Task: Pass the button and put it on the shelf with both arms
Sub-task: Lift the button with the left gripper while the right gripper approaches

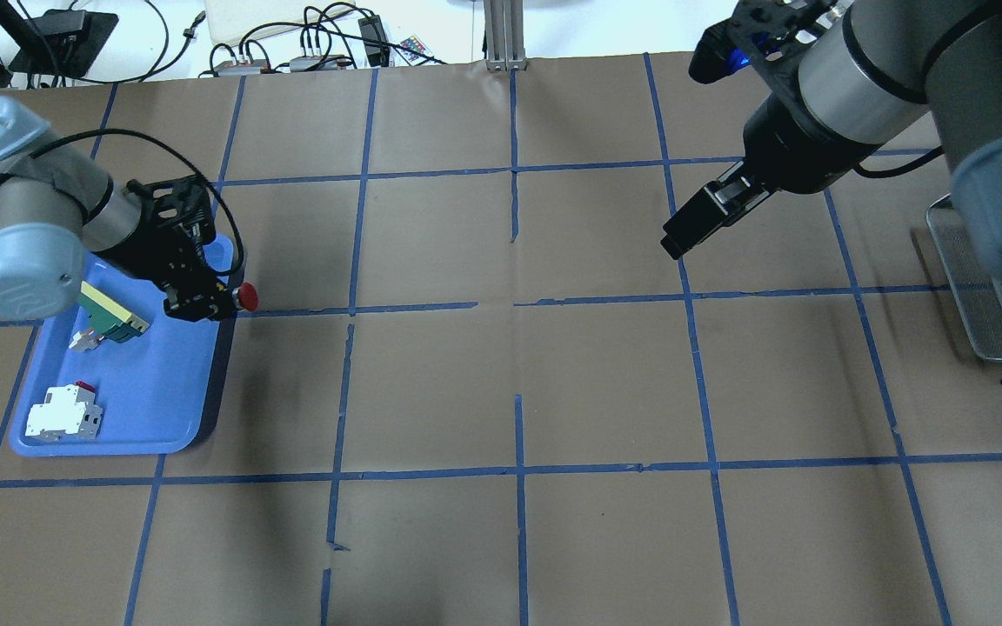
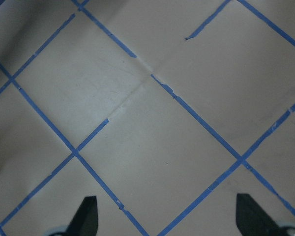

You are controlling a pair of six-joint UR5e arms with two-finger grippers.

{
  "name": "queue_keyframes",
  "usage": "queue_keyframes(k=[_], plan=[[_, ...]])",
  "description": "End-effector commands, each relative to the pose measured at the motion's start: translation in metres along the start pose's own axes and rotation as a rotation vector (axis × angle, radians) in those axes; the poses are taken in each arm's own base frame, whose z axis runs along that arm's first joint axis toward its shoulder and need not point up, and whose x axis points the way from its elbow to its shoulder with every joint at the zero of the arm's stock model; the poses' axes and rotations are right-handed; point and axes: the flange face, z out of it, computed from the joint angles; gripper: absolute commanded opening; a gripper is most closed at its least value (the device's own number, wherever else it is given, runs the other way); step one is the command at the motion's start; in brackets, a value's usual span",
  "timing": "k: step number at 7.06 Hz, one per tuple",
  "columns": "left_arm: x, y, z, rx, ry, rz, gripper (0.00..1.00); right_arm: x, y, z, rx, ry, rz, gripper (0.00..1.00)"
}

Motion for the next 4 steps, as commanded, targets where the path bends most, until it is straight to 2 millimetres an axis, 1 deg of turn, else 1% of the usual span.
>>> queue_keyframes(k=[1,2,3,4], plan=[[0.025,-0.112,-0.015,0.049,-0.019,0.039,0.0,-0.004,0.002,0.031,0.063,-0.125,-0.064,1.0],[0.041,-0.151,-0.019,0.057,-0.024,0.009,0.0,0.002,0.004,0.032,0.076,-0.117,-0.068,1.0],[0.072,-0.19,-0.017,0.056,-0.014,-0.005,0.0,0.008,0.008,0.028,0.081,-0.106,-0.055,1.0],[0.106,-0.224,-0.016,0.058,-0.014,0.016,0.0,0.016,0.012,0.026,0.092,-0.1,-0.106,1.0]])
